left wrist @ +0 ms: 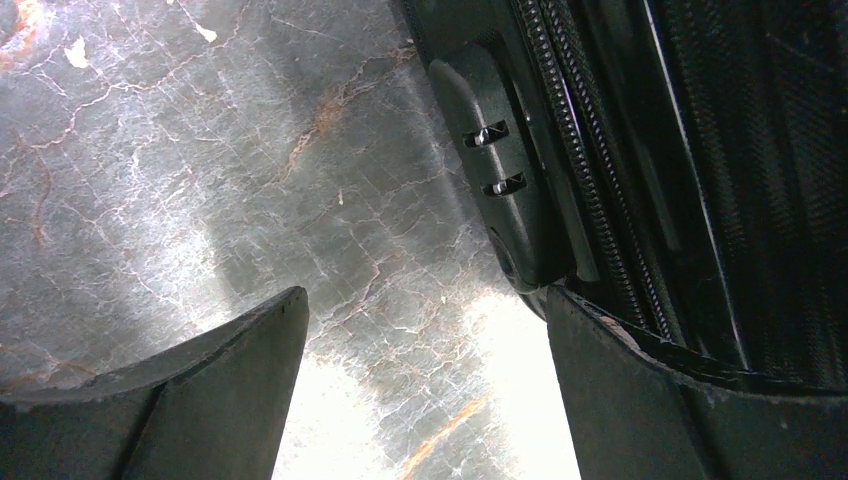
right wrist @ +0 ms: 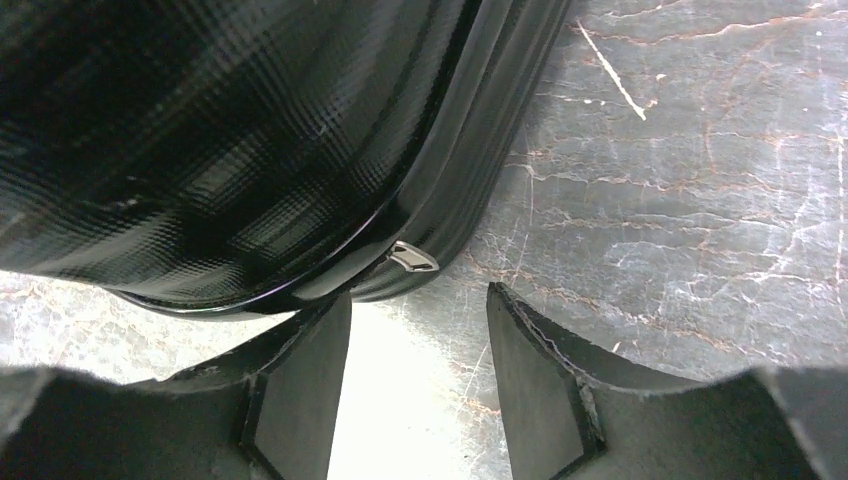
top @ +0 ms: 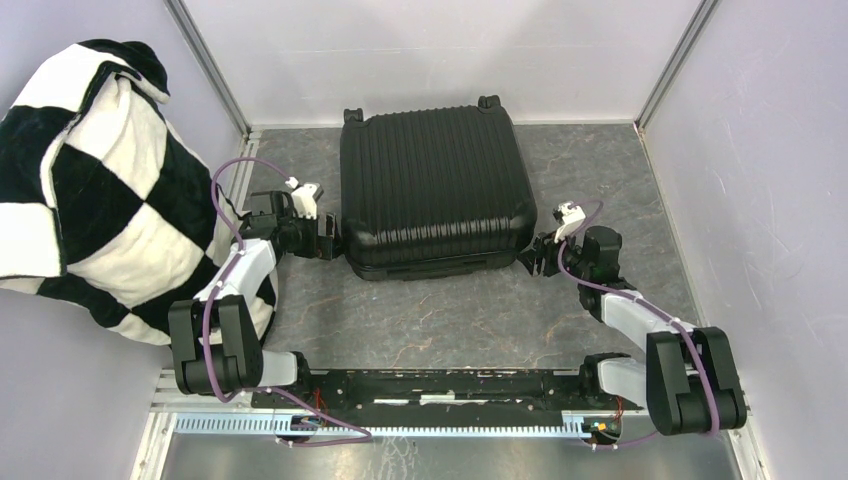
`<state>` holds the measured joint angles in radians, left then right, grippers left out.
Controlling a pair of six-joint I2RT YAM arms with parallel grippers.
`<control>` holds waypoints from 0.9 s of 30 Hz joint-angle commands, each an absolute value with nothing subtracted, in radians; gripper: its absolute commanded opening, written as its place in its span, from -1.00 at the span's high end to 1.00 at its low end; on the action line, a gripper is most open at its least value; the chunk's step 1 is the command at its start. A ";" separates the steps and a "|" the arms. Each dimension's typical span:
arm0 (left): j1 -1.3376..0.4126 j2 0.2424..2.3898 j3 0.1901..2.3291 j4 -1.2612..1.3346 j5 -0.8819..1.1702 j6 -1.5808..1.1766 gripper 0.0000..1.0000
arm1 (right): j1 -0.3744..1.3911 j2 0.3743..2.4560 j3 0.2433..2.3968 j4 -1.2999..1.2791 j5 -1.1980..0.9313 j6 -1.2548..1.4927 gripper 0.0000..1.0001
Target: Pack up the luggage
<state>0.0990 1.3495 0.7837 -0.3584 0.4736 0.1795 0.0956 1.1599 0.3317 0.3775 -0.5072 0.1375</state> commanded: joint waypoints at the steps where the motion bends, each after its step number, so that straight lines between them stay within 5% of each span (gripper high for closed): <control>1: 0.095 1.356 0.831 -0.328 0.550 0.128 -0.89 | 0.095 1.197 0.376 0.558 -0.635 0.082 -0.17; 16: 0.110 1.364 0.846 -0.360 0.542 0.140 -0.89 | 0.096 1.259 0.433 0.573 -0.699 -0.119 0.08; 24: 0.119 1.359 0.852 -0.370 0.533 0.142 -0.89 | 0.096 1.165 0.348 0.687 -0.565 -0.074 0.93; 27: 0.126 1.351 0.847 -0.370 0.527 0.138 -0.88 | 0.092 1.167 0.357 0.605 -0.427 -0.085 1.00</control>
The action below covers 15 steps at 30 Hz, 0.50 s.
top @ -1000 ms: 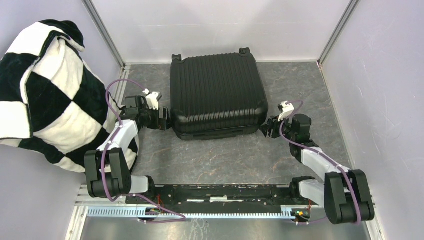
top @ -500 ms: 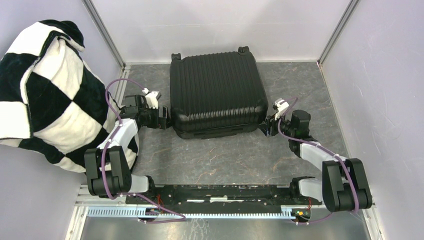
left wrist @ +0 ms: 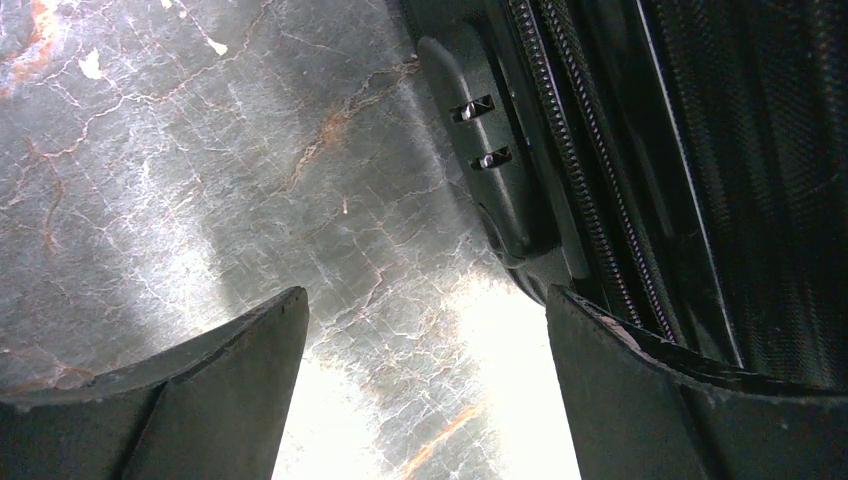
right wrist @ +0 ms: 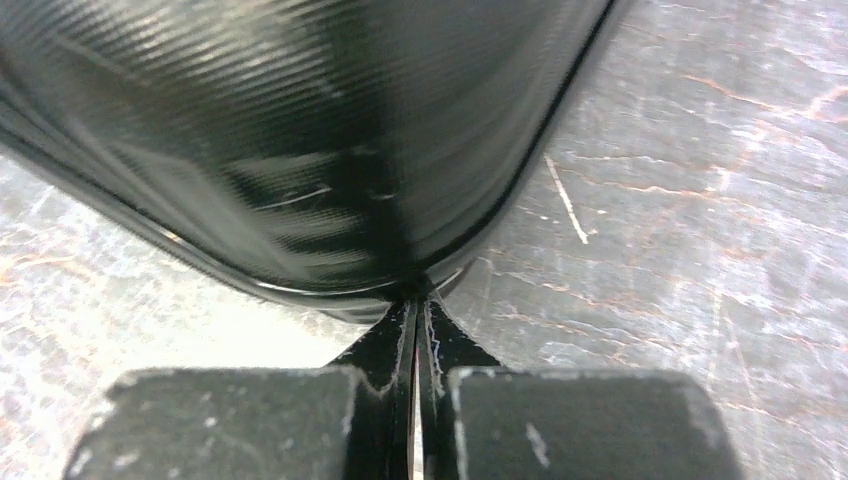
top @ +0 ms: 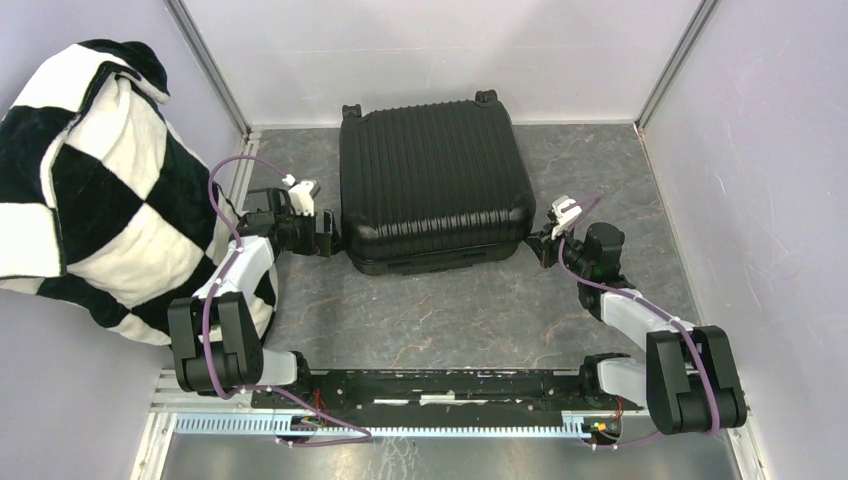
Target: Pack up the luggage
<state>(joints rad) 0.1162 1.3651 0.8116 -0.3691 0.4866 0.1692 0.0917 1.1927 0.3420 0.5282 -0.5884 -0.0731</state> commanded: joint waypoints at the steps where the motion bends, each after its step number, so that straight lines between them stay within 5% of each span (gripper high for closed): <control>1: 0.130 1.348 0.846 -0.370 0.524 0.137 -0.88 | 0.092 1.171 0.358 0.585 -0.404 -0.083 1.00; 9: 0.152 1.338 0.850 -0.382 0.534 0.152 -0.88 | 0.087 1.196 0.349 0.583 -0.461 -0.073 1.00; 13: 0.156 1.339 0.848 -0.385 0.538 0.161 -0.88 | 0.086 1.238 0.373 0.577 -0.564 -0.078 0.29; 15: 0.157 1.339 0.848 -0.386 0.540 0.162 -0.88 | 0.085 1.283 0.414 0.534 -0.607 -0.096 0.13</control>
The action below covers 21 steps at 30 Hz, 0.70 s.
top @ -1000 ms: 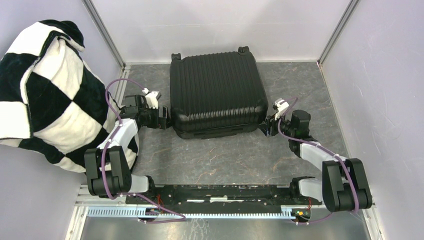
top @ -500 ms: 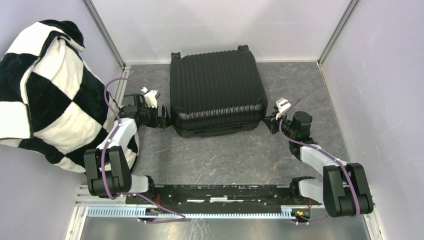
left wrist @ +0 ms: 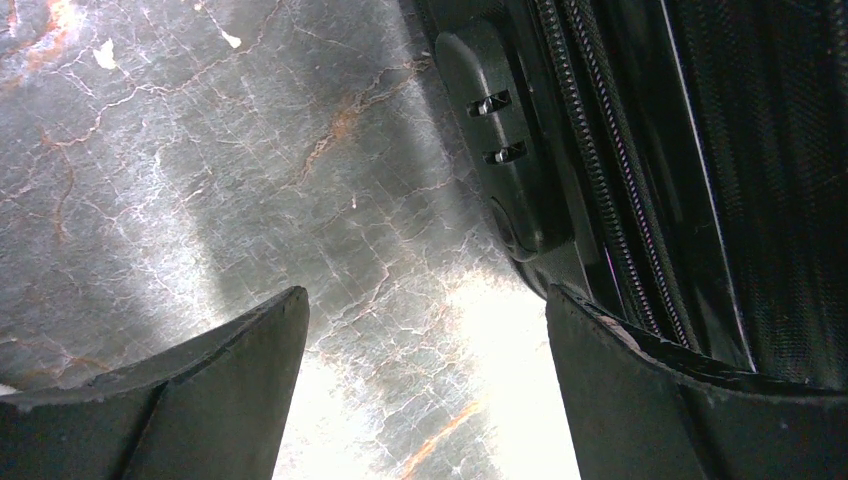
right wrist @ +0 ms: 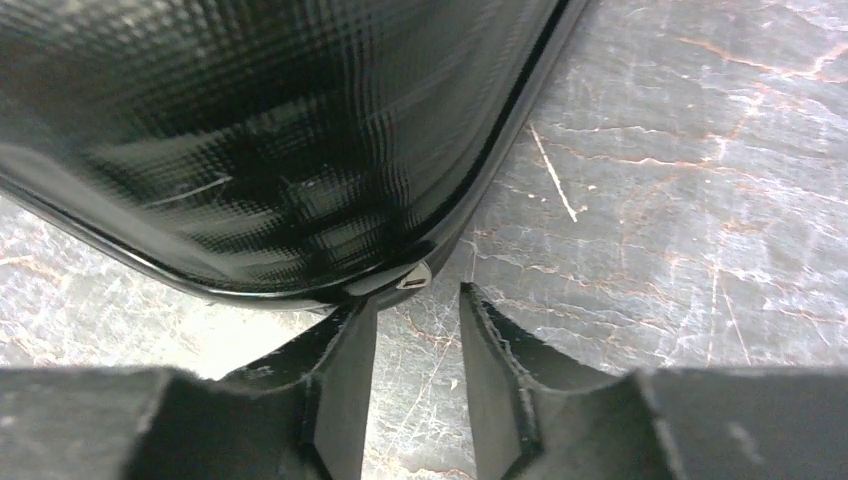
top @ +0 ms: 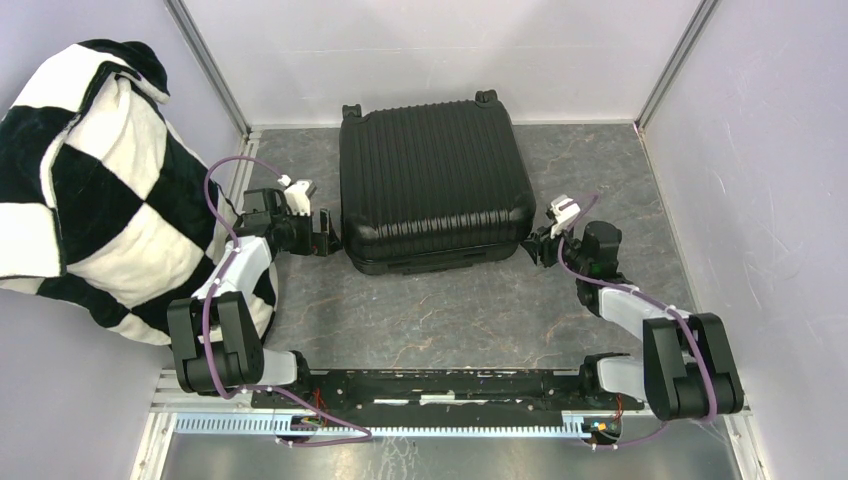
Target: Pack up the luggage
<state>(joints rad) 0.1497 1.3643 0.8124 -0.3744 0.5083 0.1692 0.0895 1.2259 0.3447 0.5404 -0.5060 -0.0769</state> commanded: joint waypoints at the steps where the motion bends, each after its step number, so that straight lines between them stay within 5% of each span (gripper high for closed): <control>1: 0.157 1.339 0.847 -0.387 0.541 0.162 -0.88 | 0.085 1.303 0.433 0.507 -0.620 -0.104 0.09; 9: 0.158 1.352 0.835 -0.364 0.563 0.138 -0.88 | 0.085 1.339 0.408 0.713 -0.715 -0.008 0.10; 18: 0.159 1.371 0.830 -0.343 0.563 0.133 -0.86 | 0.085 1.415 0.394 0.879 -0.857 0.097 0.93; 21: 0.160 1.373 0.825 -0.334 0.561 0.129 -0.86 | 0.086 1.406 0.366 0.911 -0.850 0.122 1.00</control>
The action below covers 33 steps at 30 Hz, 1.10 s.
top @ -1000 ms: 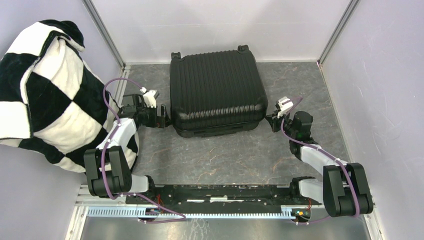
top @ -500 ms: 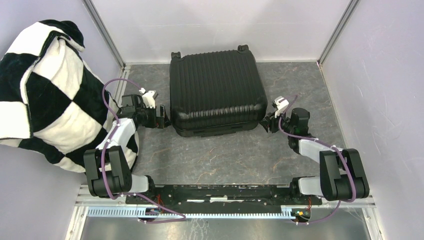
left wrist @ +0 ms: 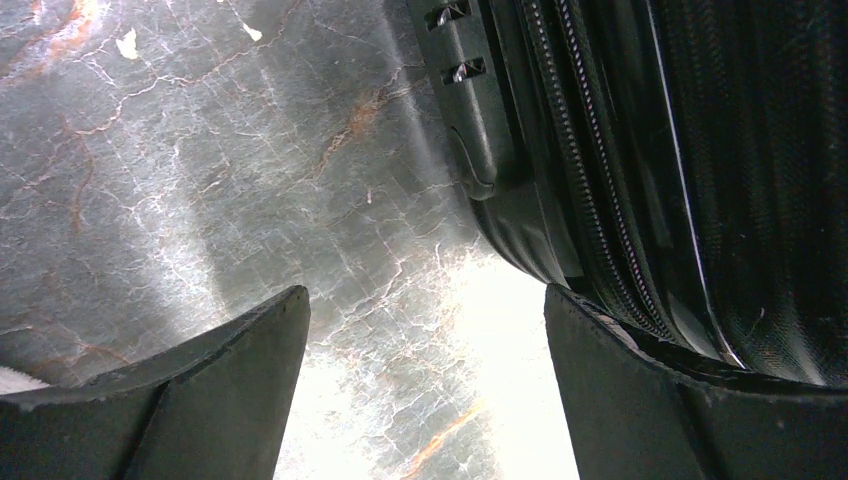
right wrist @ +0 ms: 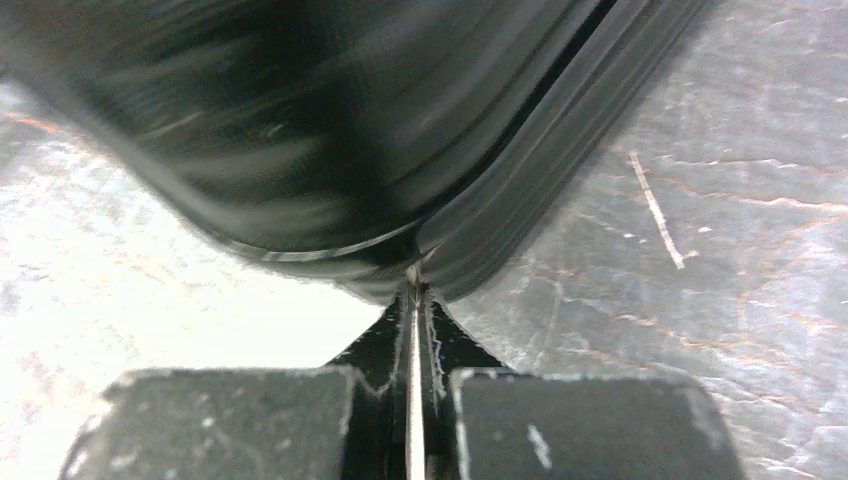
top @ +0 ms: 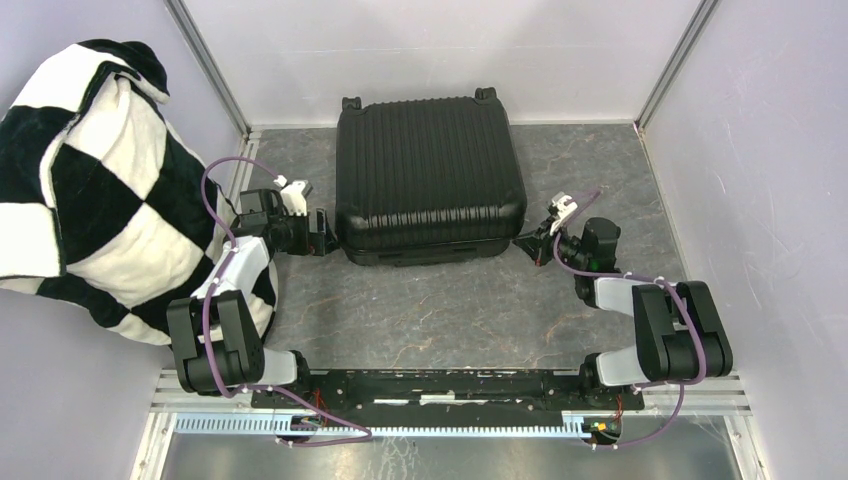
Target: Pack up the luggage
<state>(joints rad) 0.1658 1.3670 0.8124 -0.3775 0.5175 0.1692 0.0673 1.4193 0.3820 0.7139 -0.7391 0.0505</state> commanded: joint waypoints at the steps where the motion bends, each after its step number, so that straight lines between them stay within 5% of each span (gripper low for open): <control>1: 0.160 1.373 0.824 -0.333 0.561 0.130 -0.86 | 0.087 1.401 0.360 0.915 -0.848 0.128 1.00; 33: 0.170 1.358 0.899 -0.365 0.653 0.059 -0.82 | 0.219 1.154 0.213 0.772 -0.587 0.101 1.00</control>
